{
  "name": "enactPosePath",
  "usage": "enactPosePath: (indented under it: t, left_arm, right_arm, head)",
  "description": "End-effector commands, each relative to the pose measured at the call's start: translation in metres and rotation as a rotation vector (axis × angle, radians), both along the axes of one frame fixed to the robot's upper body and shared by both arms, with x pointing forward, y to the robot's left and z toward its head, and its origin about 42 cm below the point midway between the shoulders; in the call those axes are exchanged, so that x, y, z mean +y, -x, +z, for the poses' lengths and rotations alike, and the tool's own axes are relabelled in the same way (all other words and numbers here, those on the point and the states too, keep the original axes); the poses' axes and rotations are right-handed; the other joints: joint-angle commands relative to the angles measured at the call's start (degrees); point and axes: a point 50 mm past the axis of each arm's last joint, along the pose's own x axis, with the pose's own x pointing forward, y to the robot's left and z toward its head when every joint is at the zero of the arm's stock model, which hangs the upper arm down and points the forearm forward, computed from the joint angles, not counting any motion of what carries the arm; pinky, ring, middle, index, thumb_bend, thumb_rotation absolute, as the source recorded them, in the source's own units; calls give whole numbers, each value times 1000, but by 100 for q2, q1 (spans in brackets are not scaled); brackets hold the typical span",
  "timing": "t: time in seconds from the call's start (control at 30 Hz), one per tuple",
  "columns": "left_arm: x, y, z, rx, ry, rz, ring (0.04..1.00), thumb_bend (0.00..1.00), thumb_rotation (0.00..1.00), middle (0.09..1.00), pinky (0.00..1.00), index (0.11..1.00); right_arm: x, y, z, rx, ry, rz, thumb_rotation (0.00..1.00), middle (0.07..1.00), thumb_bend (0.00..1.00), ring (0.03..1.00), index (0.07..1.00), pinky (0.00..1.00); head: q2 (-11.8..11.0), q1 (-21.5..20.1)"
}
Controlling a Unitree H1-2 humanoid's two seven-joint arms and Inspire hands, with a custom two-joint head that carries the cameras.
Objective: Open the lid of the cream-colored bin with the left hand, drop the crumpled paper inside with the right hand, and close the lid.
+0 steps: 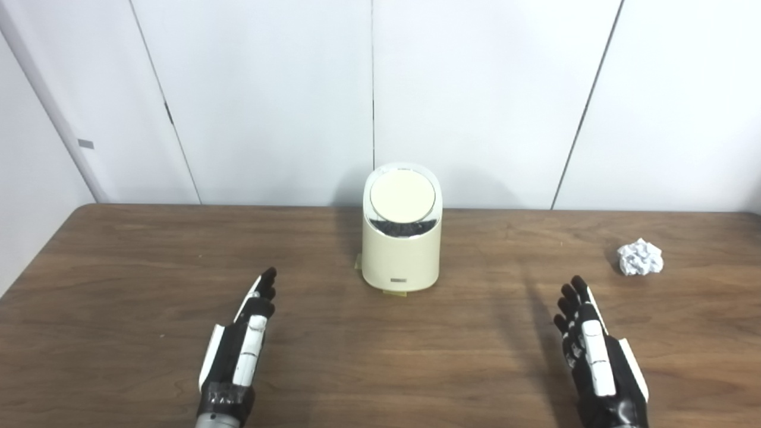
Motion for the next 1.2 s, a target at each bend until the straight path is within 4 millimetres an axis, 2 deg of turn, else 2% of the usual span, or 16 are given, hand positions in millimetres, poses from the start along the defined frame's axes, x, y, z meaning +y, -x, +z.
enactPosePath:
  t: [0.0, 0.57, 0.77, 0.83, 0.93, 1.0, 1.07, 1.17]
  left_arm:
    - [-9, 11, 3, -11, 43, 25, 1000, 662, 939, 1000, 1000, 1000]
    - [-5, 10, 4, -26, 39, 31, 1000, 637, 950, 1000, 1000, 1000]
    - [-4, 9, 3, -17, 0, 36, 1000, 637, 919, 1000, 1000, 1000]
    - [-3, 7, 3, 0, -36, 40, 1000, 611, 860, 1000, 1000, 1000]
    - [-3, 1, 10, 13, -43, 46, 1000, 566, 743, 1000, 1000, 1000]
    - [-2, -4, 19, 1, -36, 48, 1000, 592, 630, 1000, 1000, 1000]
    - [-1, -13, 32, -34, -64, 60, 1000, 620, 580, 1000, 1000, 1000]
    - [1, -22, 47, -67, -135, 85, 1000, 661, 563, 996, 1000, 1000]
  right_arm:
    - [-7, 8, 9, -39, 18, 8, 884, 992, 498, 1000, 1000, 1000]
    - [-6, 7, 13, -36, 29, 1, 903, 990, 467, 1000, 1000, 1000]
    - [-6, 6, 11, -34, 33, 5, 902, 991, 456, 1000, 1000, 1000]
    - [-6, 5, 10, -33, 34, 7, 898, 990, 453, 1000, 1000, 1000]
    - [-6, 2, 8, -27, 43, 4, 892, 992, 460, 1000, 1000, 1000]
    - [-7, 1, 5, -22, 57, 1, 899, 985, 461, 1000, 1000, 1000]
    - [-6, 0, 3, -21, 67, 0, 903, 982, 465, 1000, 1000, 1000]
    - [-4, -1, 1, -19, 77, 1, 896, 982, 489, 1000, 1000, 1000]
  head:
    - [12, -4]
    - [-4, -19]
    - [-65, -46]
    - [-156, -129]
    - [-179, -139]
    - [-203, -129]
    - [-302, -90]
    - [-384, -45]
